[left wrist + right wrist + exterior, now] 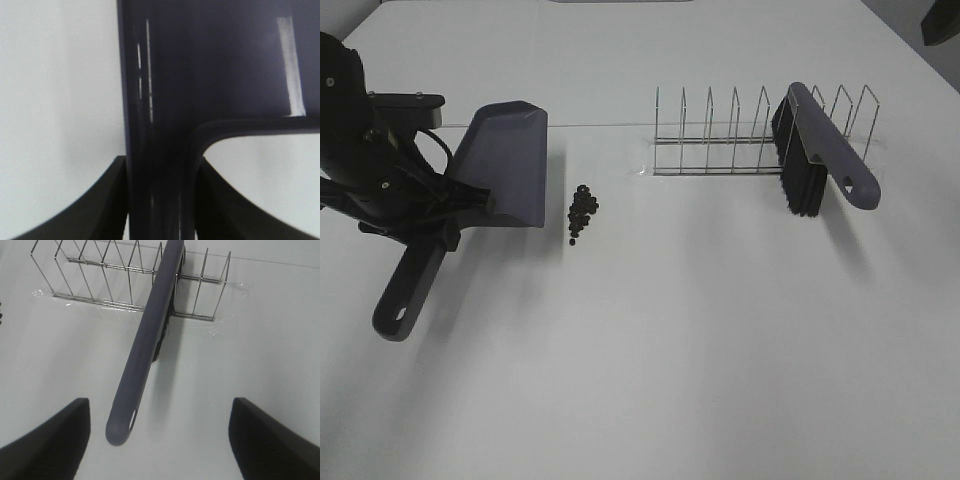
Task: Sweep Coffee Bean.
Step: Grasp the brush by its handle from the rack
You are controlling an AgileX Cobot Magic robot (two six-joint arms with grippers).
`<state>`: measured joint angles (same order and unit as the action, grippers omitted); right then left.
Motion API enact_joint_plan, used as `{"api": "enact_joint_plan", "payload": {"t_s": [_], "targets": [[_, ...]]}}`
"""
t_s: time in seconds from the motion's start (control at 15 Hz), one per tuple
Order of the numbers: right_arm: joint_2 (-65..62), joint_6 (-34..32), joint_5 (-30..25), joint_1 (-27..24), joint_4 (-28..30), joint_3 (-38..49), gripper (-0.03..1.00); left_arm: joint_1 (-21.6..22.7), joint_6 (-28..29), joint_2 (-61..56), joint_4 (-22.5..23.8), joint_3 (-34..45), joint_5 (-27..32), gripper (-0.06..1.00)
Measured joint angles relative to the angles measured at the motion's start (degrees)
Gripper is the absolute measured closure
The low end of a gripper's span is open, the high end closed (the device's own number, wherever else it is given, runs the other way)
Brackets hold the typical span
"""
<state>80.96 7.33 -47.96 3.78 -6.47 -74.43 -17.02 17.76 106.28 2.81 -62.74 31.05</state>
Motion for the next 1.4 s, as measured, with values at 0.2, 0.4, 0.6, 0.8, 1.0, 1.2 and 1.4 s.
{"api": "enact_joint_plan", "payload": {"t_s": [0.2, 0.4, 0.6, 0.8, 1.0, 1.2, 1.4], "targets": [[12.26, -0.40, -3.38, 0.00, -0.52, -9.40, 0.24, 0.00, 0.00, 0.00, 0.00, 0.00, 0.17, 0.58], [24.69, -5.90, -8.19, 0.00, -0.63, -18.79, 0.24, 0.00, 0.00, 0.00, 0.00, 0.00, 0.29, 0.58], [32.83, -7.96, -12.72, 0.86, -0.57, -27.39, 0.24, 0.00, 0.00, 0.00, 0.00, 0.00, 0.29, 0.58], [38.62, -8.19, -16.27, 4.58, 1.03, -35.01, 0.24, 0.00, 0.00, 0.00, -0.23, 0.00, 0.23, 0.58], [43.77, -9.80, -19.88, 5.67, 2.41, -39.59, 0.24, 0.00, 0.00, 0.00, -0.29, 0.00, 0.23, 0.58], [49.50, -11.86, -20.40, 5.61, 5.33, -43.77, 0.24, 0.00, 0.00, 0.00, -0.29, 0.00, 0.23, 0.58], [53.29, -12.09, -17.88, 5.61, 5.96, -45.72, 0.25, 0.00, 0.00, 0.00, -0.29, 0.00, 0.23, 0.58]]}}
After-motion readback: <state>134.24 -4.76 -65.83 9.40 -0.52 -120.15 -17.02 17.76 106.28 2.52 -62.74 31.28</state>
